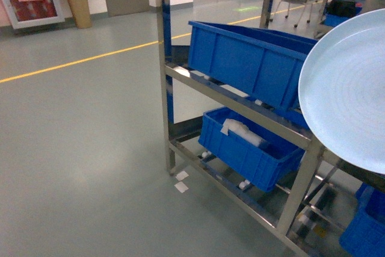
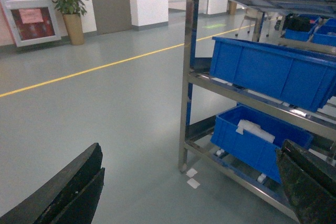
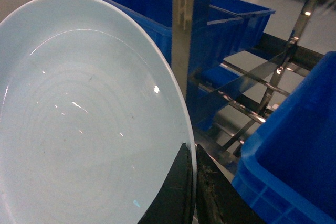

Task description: Place blue tray on left shelf second layer neatly

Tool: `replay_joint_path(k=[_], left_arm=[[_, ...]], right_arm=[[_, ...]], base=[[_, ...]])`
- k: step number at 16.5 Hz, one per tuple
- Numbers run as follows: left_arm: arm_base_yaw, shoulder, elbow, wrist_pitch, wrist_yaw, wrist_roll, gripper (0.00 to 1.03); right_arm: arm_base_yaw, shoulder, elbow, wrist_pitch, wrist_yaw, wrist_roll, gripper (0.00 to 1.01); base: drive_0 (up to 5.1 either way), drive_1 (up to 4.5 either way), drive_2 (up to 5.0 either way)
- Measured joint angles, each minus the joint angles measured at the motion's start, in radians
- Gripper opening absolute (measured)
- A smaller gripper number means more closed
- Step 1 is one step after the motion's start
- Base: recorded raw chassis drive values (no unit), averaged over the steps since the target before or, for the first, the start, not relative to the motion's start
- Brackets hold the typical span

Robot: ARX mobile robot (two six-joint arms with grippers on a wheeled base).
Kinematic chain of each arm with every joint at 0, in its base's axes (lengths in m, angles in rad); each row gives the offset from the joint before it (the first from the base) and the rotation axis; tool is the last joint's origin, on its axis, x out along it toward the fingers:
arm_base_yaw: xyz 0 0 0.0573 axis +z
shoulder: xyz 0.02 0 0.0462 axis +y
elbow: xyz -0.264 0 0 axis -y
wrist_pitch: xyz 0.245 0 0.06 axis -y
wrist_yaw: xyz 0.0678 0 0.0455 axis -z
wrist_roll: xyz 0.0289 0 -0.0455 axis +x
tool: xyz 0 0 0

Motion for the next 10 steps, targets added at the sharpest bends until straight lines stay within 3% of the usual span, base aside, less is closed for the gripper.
replay_joint_path(k=[10], left_arm=[[0.000, 0.000, 0.000, 0.000, 0.000, 0.000, 0.98]], right_arm=[[0.000, 0.000, 0.000, 0.002, 0.000, 0.000, 0.02]], base=[[-1.6, -1.58, -1.6]])
